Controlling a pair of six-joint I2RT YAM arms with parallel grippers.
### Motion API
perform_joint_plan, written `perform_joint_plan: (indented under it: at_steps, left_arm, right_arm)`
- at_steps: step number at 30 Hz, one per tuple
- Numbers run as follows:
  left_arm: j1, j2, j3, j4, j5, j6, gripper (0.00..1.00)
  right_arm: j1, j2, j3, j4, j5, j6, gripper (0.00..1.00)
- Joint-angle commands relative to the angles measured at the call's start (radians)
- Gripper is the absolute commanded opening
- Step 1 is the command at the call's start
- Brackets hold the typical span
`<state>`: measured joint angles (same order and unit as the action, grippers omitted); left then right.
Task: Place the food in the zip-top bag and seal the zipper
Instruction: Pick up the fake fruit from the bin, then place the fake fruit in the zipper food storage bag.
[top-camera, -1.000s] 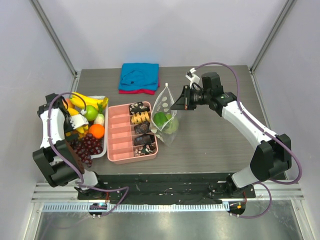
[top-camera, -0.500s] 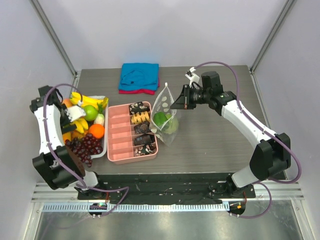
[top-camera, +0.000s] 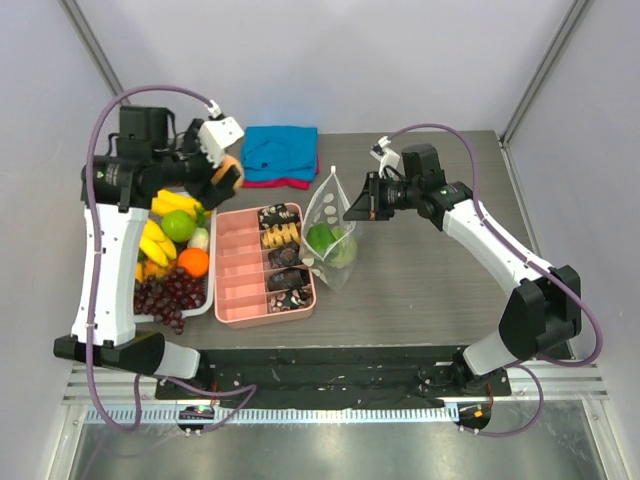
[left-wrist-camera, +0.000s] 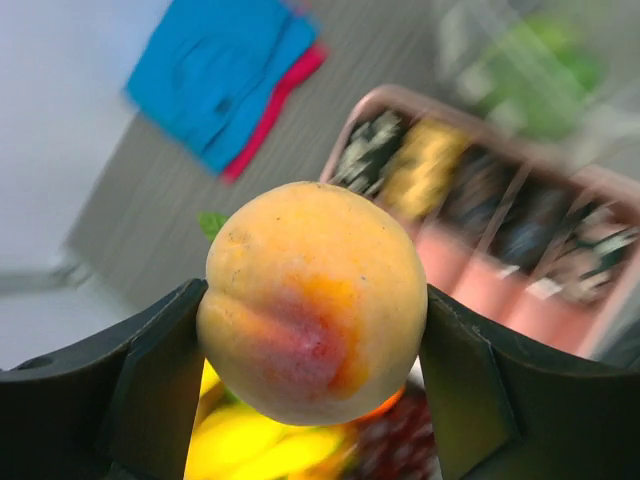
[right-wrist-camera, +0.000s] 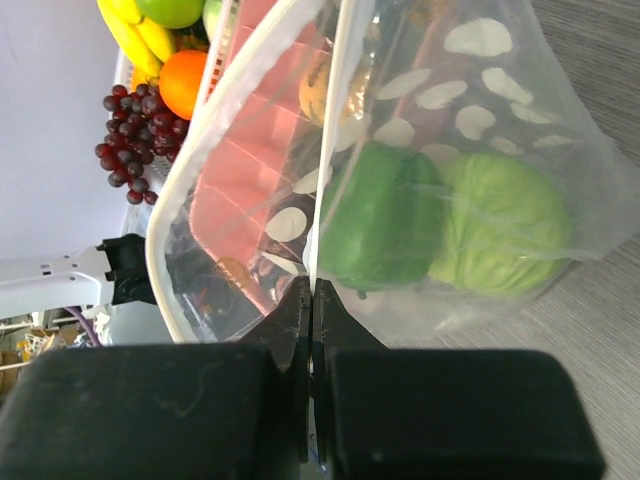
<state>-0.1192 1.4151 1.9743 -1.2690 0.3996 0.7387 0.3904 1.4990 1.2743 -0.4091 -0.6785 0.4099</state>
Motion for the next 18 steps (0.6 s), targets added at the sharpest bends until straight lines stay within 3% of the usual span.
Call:
perform_joint_plan:
  at_steps: [1,7,13,18]
  left_arm:
    - [-0.16,0.019,-0.038,0.234,0.257,-0.479,0.54]
    - [-0.396,0.045,-0.184,0.451,0.202,-0.682,0.58]
    - [-0.481,0.165,-0.223,0.501,0.128,-0.761,0.59]
    - [-0.485,0.248,-0.209,0.519,-0.042,-0.753,0.65]
  right_arm:
    - [-0.007,-0.04,0.046,-0.033,0.039,-0.04,0.01]
    - [-0.016,-0.057,0.05,-0.048,0.025,-0.033,0.01]
    - [-0.021,-0.068,0.057,-0.039,0.008,0.007,0.01]
    - [-0.039,-0.075,0.076,-0.031,-0.01,0.05,0.01]
